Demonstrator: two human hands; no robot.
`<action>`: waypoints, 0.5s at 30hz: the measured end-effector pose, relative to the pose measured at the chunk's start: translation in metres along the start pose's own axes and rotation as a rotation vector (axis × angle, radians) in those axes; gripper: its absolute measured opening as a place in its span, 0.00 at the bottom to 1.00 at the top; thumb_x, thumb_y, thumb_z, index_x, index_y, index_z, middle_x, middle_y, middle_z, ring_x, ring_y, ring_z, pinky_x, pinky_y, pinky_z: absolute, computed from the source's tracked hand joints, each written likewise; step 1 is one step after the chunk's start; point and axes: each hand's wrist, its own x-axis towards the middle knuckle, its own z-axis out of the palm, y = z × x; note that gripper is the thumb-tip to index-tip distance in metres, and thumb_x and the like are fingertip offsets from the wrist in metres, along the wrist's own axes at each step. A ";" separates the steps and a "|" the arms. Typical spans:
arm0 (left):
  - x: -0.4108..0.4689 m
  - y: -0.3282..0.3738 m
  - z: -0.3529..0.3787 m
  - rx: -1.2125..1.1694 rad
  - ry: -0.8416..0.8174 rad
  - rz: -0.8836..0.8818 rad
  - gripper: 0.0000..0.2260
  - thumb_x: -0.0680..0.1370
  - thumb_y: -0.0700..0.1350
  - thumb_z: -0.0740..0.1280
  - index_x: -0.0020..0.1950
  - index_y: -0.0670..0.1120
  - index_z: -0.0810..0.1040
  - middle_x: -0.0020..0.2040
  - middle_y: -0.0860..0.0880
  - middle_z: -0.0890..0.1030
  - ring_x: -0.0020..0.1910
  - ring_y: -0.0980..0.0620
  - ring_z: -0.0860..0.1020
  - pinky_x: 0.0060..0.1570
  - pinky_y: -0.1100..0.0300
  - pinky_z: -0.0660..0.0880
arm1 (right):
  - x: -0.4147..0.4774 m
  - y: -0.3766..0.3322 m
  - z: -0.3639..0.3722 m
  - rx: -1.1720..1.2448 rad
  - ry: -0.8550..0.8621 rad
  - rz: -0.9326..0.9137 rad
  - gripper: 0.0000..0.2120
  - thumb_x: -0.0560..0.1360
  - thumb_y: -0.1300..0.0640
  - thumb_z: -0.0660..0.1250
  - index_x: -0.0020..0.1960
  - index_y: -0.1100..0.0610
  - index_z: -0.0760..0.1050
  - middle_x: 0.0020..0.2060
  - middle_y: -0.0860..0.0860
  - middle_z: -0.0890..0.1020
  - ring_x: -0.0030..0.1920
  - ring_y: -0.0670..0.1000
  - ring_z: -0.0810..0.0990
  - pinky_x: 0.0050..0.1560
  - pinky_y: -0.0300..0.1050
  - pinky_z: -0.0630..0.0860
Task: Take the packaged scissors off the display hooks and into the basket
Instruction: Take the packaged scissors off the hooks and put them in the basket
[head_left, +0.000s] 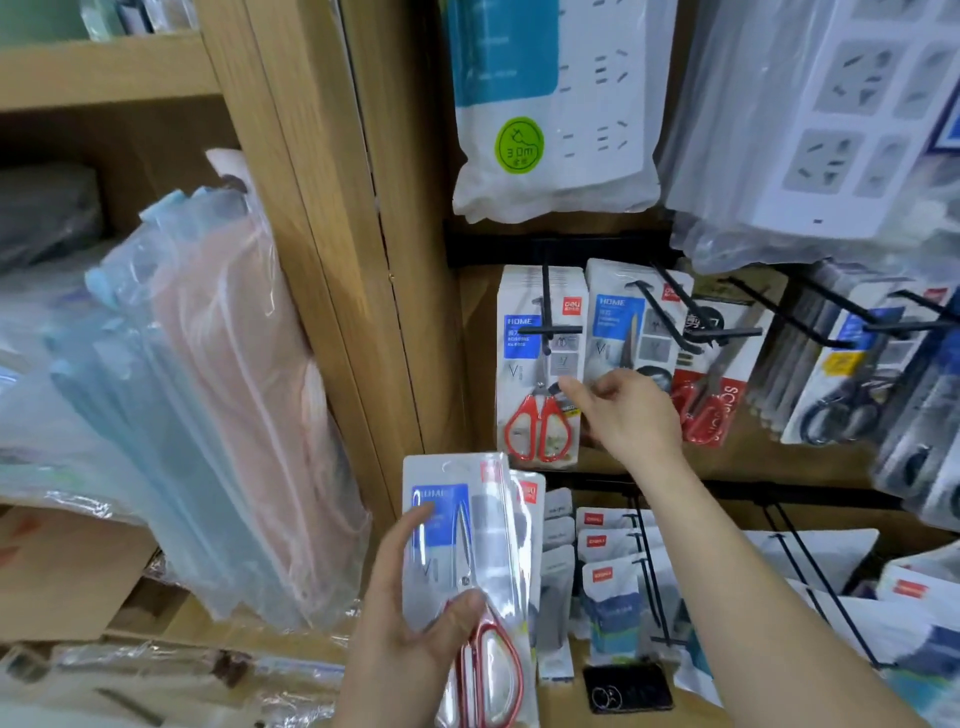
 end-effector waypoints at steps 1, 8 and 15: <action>0.002 0.003 0.002 -0.031 -0.004 0.013 0.35 0.63 0.47 0.81 0.65 0.68 0.72 0.65 0.57 0.79 0.61 0.57 0.79 0.57 0.63 0.77 | -0.010 0.002 -0.005 0.105 -0.035 0.005 0.23 0.74 0.35 0.65 0.49 0.55 0.78 0.40 0.48 0.83 0.43 0.50 0.83 0.43 0.50 0.80; 0.018 0.023 0.033 -0.226 -0.019 0.002 0.35 0.67 0.44 0.78 0.71 0.55 0.68 0.60 0.51 0.83 0.59 0.50 0.82 0.56 0.53 0.80 | -0.131 0.005 -0.025 0.767 -0.627 0.039 0.15 0.75 0.45 0.64 0.61 0.44 0.78 0.52 0.45 0.86 0.52 0.45 0.84 0.50 0.42 0.81; 0.021 0.033 0.053 -0.306 0.036 -0.160 0.10 0.76 0.41 0.69 0.56 0.49 0.75 0.49 0.49 0.86 0.45 0.50 0.85 0.38 0.60 0.80 | -0.143 0.016 -0.021 0.810 -0.446 0.067 0.14 0.76 0.58 0.69 0.61 0.50 0.78 0.51 0.47 0.87 0.51 0.50 0.86 0.53 0.50 0.82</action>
